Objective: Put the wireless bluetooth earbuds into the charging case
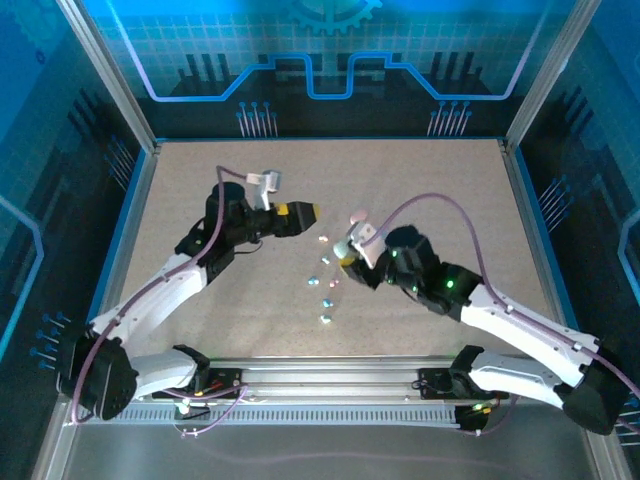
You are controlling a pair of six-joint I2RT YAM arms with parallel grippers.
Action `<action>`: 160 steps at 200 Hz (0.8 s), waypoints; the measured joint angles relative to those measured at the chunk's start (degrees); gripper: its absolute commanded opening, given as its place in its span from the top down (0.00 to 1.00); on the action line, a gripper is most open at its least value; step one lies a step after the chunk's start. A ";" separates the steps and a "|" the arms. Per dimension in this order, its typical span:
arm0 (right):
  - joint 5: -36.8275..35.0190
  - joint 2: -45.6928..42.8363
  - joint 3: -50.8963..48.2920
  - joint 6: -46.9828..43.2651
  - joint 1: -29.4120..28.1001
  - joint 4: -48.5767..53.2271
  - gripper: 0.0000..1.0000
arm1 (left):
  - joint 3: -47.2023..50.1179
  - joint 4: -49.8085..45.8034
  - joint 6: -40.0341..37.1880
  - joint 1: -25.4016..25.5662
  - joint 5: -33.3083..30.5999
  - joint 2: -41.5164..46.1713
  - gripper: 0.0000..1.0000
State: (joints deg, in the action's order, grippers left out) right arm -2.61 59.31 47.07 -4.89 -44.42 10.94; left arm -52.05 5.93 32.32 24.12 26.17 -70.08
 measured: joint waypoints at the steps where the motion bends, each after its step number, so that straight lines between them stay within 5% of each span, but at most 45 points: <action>1: 0.26 0.28 0.52 -0.33 0.46 -0.04 0.62 | -0.22 -0.02 0.02 0.13 0.15 -0.15 0.08; 64: 10.27 11.91 12.31 -8.76 9.03 -0.59 0.61 | -9.99 -1.05 0.98 4.20 6.34 -11.23 0.26; 100: 12.92 15.10 12.85 -9.86 10.40 -0.63 0.60 | -11.65 -2.25 2.19 4.35 7.37 -15.13 0.49; 160: 13.38 15.93 13.29 -10.84 10.75 -0.76 0.60 | -13.27 -4.02 2.23 4.50 7.04 -15.45 0.50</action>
State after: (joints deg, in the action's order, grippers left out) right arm 10.76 75.24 60.36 -15.73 -33.67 10.17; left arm -65.32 1.91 34.54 28.62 33.21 -85.54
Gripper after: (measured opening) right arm 0.402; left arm 0.507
